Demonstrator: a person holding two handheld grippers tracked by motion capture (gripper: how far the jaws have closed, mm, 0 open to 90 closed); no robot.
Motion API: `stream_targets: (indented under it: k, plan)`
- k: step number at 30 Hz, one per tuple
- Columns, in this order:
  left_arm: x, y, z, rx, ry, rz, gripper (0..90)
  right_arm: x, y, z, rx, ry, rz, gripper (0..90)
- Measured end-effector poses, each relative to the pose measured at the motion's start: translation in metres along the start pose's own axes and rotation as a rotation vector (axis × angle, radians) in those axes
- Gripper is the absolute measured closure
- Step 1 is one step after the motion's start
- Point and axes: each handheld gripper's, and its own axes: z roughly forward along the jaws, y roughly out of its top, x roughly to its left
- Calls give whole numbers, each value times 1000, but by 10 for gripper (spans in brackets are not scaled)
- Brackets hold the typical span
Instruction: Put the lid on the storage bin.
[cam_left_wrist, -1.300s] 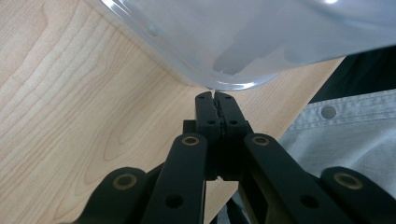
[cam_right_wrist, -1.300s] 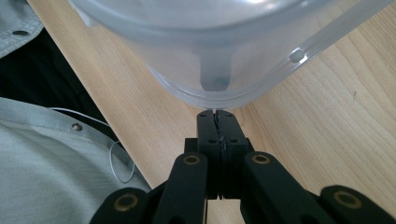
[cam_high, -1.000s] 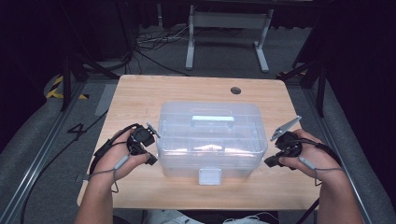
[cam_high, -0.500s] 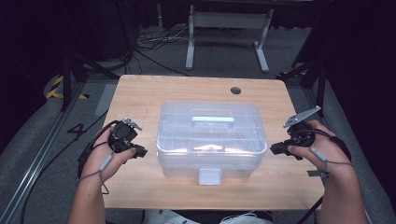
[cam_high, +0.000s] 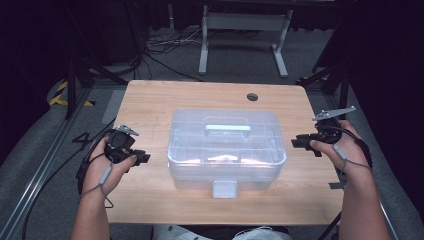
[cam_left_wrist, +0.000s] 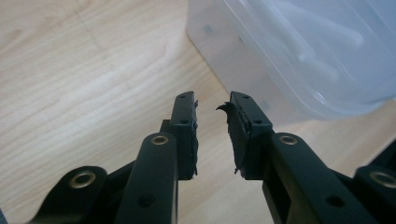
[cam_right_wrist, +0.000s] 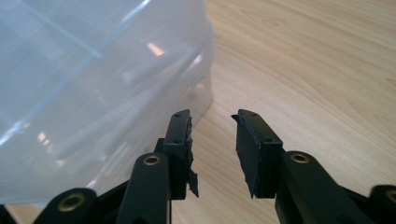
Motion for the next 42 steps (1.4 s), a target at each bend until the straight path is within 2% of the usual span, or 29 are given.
stream_targets:
  k: [4,9,13,17,22,26,28,32,39,42]
  plan:
    - [6,2,4,-36,36,-21,698,-14,-5,4,-31,-48,46,632]
    - [15,6,17,-48,35,-47,694,-31,-13,11,-59,-98,85,614]
    - [20,8,25,-57,33,-54,690,-39,-19,16,-79,-112,105,602]
    - [24,9,33,-65,23,-58,676,-46,-24,24,-65,-112,125,601]
    - [31,8,44,-75,36,-91,672,-51,-27,37,-33,-107,133,596]
    - [37,6,54,-66,44,-114,666,-53,-29,51,-14,-120,115,578]
    - [38,5,59,-55,47,-119,663,-54,-30,60,2,-126,92,557]
    - [40,4,66,-44,46,-126,656,-54,-31,72,19,-129,79,557]
    - [42,1,82,-10,53,-129,655,-53,-34,94,58,-119,79,557]
    - [43,1,85,-3,51,-130,654,-53,-35,97,63,-120,82,557]
